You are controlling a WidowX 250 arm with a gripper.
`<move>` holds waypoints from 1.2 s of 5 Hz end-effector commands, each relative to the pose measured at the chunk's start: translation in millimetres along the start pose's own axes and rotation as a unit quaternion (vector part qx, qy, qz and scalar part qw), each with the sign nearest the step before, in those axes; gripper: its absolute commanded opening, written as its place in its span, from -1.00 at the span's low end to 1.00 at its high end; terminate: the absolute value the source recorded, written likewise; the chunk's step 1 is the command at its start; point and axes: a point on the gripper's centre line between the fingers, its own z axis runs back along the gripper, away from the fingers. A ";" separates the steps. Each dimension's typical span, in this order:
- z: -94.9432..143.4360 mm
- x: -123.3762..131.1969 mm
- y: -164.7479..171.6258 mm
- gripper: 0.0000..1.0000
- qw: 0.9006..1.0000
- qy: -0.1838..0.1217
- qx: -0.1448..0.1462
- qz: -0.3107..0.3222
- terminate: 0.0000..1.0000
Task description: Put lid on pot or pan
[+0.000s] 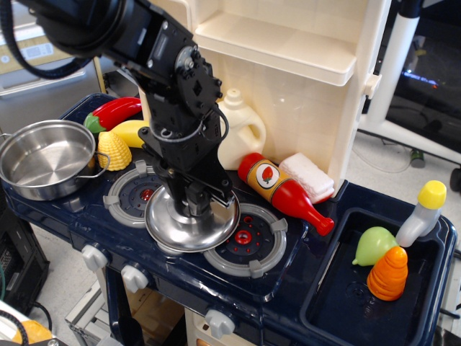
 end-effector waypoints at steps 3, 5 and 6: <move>66.4 -5.4 55.1 -1.00 0.994 0.050 0.086 -0.038 -1.00; 67.6 -14.5 122.5 -1.00 0.991 0.030 0.104 -0.080 -1.00; 59.5 -18.7 143.6 -1.00 0.991 0.026 0.098 -0.091 -1.00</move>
